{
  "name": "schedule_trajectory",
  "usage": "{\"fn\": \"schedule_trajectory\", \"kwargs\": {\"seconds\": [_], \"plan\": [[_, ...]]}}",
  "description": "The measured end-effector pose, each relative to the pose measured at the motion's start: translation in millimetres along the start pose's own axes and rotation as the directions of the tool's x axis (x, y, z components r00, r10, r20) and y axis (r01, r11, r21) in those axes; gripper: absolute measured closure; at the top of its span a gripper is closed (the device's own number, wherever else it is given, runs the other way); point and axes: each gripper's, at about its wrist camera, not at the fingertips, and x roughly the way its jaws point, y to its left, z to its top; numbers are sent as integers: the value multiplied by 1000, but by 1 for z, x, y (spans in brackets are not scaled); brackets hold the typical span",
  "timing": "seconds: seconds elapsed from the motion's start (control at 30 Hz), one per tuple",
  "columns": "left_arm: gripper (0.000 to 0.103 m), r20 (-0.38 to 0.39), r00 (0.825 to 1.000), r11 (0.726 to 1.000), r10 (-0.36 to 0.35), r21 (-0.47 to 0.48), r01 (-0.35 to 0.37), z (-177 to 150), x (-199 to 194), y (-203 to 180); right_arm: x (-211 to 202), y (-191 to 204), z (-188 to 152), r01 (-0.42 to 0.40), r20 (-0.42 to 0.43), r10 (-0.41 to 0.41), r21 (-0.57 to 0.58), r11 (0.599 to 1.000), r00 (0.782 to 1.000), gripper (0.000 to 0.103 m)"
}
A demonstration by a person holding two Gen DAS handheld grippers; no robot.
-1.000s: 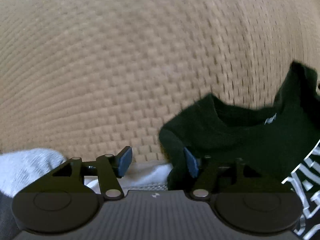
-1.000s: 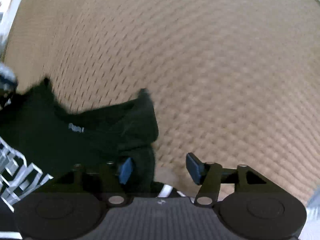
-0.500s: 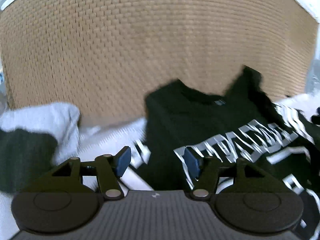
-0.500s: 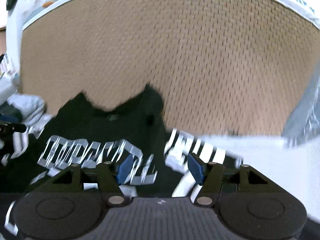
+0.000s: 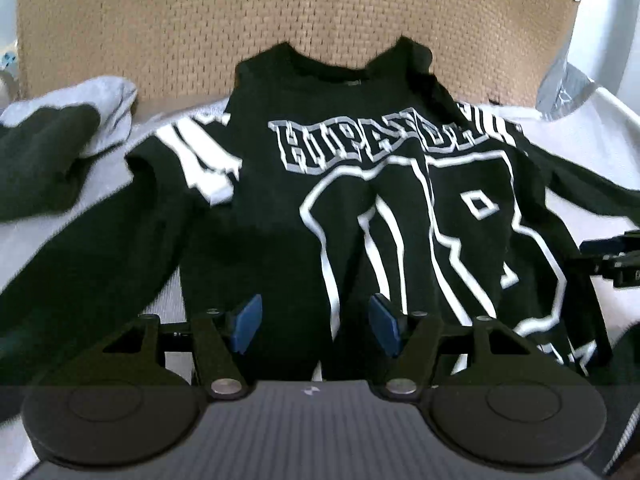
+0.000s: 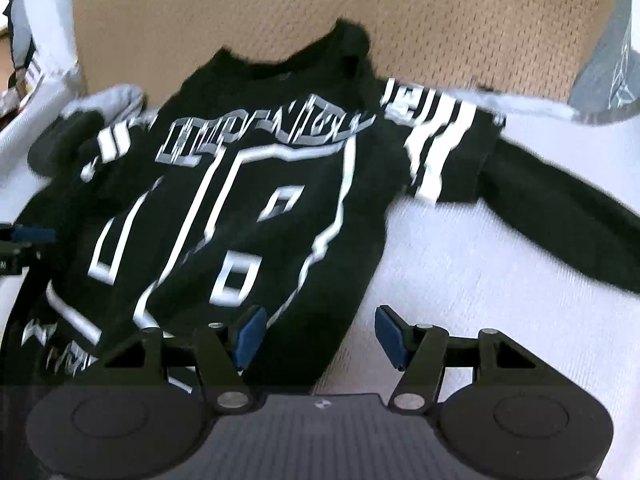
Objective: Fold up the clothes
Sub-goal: 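Open both tools and lay the sweatshirt flat on the bed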
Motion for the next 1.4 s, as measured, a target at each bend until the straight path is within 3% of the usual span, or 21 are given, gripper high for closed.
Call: {"fn": "schedule_trajectory", "kwargs": {"seconds": [0.3, 0.5, 0.67, 0.77, 0.9, 1.03, 1.23, 1.37, 1.4], "plan": [[40, -36, 999, 1000, 10, 18, -9, -37, -22, -22, -17, 20, -32, 15, -81, -14, 4, 1000, 997, 39], [37, -55, 998, 996, 34, 86, -29, -63, -30, -38, -27, 20, -44, 40, -128, -35, 34, 999, 991, 41], [36, -64, 996, 997, 55, 64, -51, -79, -35, -27, -37, 30, -60, 54, -164, -46, 44, 998, 985, 50], [35, -55, 995, 995, 81, 61, -78, -86, -42, -23, -47, 39, -69, 68, -174, -64, 18, 997, 983, 63], [33, -53, 994, 995, 91, 55, -88, -92, -49, -20, -62, 52, -83, 70, -170, -72, -15, 997, 983, 75], [28, -46, 995, 994, 94, 60, -91, -97, -54, -21, -77, 65, -98, 46, -169, -49, -24, 999, 984, 79], [28, -31, 995, 996, 94, 9, -93, -99, -58, -13, -86, 63, -101, 26, -156, -26, 3, 1000, 987, 79], [27, -24, 995, 995, 101, -4, -101, -95, -61, -2, -96, 39, -93, -9, -53, 16, 127, 992, 998, 75], [26, -22, 994, 994, 105, -8, -105, -95, -62, 1, -98, 33, -91, -23, -23, 27, 155, 988, 999, 68]]}}
